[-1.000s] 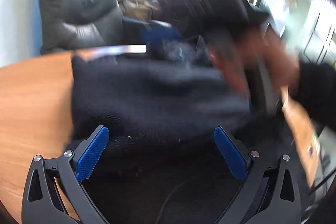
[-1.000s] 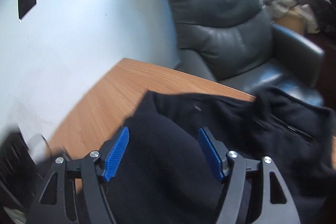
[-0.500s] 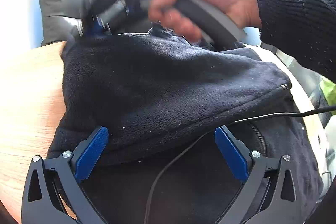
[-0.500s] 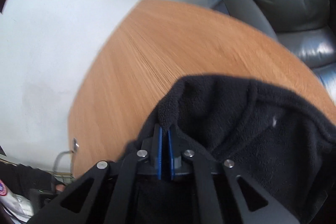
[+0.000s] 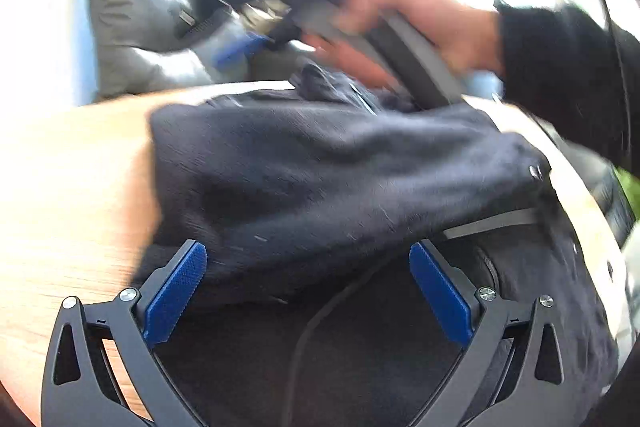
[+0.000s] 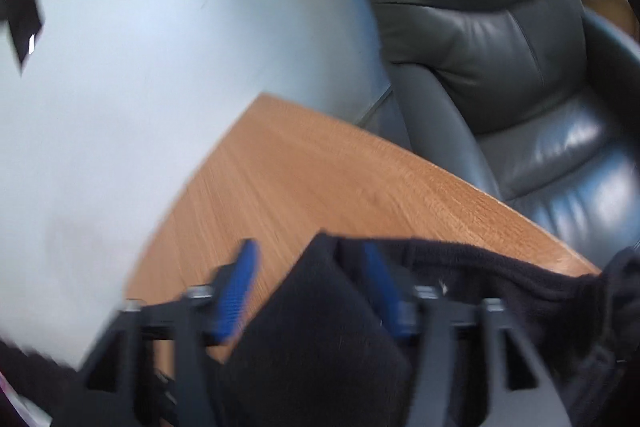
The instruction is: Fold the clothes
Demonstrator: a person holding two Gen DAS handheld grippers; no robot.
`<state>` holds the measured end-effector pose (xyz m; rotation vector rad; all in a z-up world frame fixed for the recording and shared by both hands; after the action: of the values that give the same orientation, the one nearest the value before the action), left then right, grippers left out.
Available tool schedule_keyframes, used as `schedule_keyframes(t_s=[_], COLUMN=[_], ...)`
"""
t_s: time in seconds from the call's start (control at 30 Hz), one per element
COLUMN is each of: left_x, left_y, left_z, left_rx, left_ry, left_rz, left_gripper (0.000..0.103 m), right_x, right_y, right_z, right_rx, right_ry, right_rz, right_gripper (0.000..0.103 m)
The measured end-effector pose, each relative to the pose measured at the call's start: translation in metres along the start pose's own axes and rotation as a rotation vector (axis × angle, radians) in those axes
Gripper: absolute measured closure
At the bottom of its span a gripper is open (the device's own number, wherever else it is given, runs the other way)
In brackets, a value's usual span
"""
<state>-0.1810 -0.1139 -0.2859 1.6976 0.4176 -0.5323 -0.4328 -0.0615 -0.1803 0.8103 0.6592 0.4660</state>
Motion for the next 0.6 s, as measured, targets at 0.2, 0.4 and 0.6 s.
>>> schedule_keyframes(t_s=[0.2,0.4,0.6], left_x=[0.019,0.041,0.023], left_y=[-0.037,-0.030,0.009], left_z=[0.009,0.010,-0.009], left_rx=[-0.095,-0.093,-0.059], left_ry=[-0.015,0.029,-0.026], left_rz=[0.160,0.207,0.124], left_gripper=[0.000,0.000,0.004], right_x=[0.043,0.095,0.182], right_y=[-0.042,-0.017,0.063], right_z=[0.037,0.025,0.015], right_rx=[0.042,0.203,0.425], right_ry=[0.221,0.128,0.037], right_rz=[0.075,-0.087,-0.206], right_gripper=[0.025,0.029,0.029])
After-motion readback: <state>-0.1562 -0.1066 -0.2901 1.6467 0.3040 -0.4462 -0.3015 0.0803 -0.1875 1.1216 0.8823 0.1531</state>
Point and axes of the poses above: each gripper's, at about its wrist camera, not at the fingertips, and y roughly against the way its jaws point, z to its left, x to its underside, the point moved 1 cm from there along -y, roughly the way its jaws point, and after that the axes turned 11 degrees about z, right-handed, at the moved point
